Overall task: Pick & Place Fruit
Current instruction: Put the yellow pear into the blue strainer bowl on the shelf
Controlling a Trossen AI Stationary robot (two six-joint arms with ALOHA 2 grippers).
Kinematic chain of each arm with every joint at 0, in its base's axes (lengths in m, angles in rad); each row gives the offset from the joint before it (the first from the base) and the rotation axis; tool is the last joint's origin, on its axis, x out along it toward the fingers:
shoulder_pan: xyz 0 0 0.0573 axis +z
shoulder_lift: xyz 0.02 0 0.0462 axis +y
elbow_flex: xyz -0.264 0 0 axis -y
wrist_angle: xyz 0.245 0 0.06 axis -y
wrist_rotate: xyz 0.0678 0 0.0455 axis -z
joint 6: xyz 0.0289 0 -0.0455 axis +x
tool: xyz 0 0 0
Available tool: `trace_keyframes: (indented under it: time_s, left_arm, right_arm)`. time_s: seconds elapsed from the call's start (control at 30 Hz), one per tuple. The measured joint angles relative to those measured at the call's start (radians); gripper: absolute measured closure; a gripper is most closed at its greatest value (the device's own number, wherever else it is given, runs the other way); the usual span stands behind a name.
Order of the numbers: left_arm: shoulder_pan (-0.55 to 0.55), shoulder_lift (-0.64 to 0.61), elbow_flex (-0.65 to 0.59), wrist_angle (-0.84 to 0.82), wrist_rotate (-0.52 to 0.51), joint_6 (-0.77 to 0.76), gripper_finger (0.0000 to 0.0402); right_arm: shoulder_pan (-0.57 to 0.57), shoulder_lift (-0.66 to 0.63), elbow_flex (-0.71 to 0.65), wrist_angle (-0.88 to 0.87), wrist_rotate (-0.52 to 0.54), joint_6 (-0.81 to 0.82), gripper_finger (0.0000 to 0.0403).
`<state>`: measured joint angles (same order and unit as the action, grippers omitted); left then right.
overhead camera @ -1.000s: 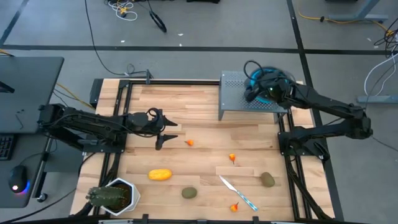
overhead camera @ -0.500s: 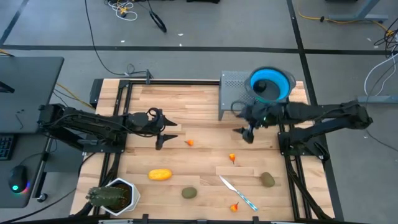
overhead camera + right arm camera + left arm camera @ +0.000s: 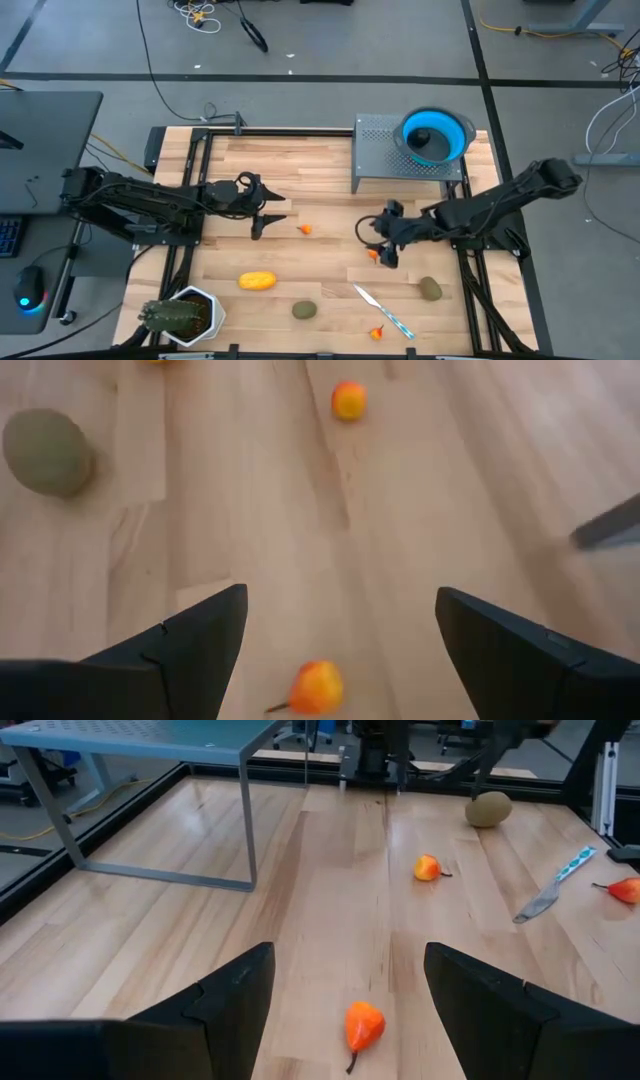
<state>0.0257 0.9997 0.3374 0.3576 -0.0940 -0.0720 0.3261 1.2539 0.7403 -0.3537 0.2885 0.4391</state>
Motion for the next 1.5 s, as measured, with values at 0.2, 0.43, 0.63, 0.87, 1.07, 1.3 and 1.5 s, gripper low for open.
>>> trace_keyframes:
  time_s: [0.2, 0.43, 0.63, 0.87, 1.07, 1.3, 1.5]
  left_arm:
    - [0.0, 0.0, 0.0, -0.001, -0.001, 0.005, 0.0136]
    - [0.0, 0.0, 0.0, -0.001, -0.011, 0.006, 0.0136]
    - [0.0, 0.0, 0.0, -0.002, -0.011, 0.008, 0.0136]
    - [0.0, 0.03, 0.0, 0.001, -0.023, 0.025, 0.0136]
    - [0.0, 0.094, 0.0, 0.02, -0.032, 0.028, 0.0136]
    - [0.0, 0.157, 0.0, 0.094, -0.019, 0.027, 0.0136]
    - [0.0, 0.166, 0.0, 0.107, -0.018, 0.025, 0.0136]
  right_arm:
    - [0.074, 0.081, -0.001, 0.018, 0.031, 0.072, 0.0068]
    - [0.12, 0.202, -0.001, 0.021, 0.078, 0.101, 0.0068]
    - [0.12, 0.262, -0.001, 0.004, 0.078, 0.143, 0.0068]
    - [0.12, 0.312, -0.001, -0.031, 0.078, 0.184, 0.007]
    - [0.119, 0.327, -0.001, -0.03, 0.078, 0.193, 0.0095]
    - [0.118, 0.329, -0.001, -0.03, 0.131, 0.209, 0.0129]
    - [0.118, 0.378, -0.001, -0.027, 0.122, 0.211, 0.0148]
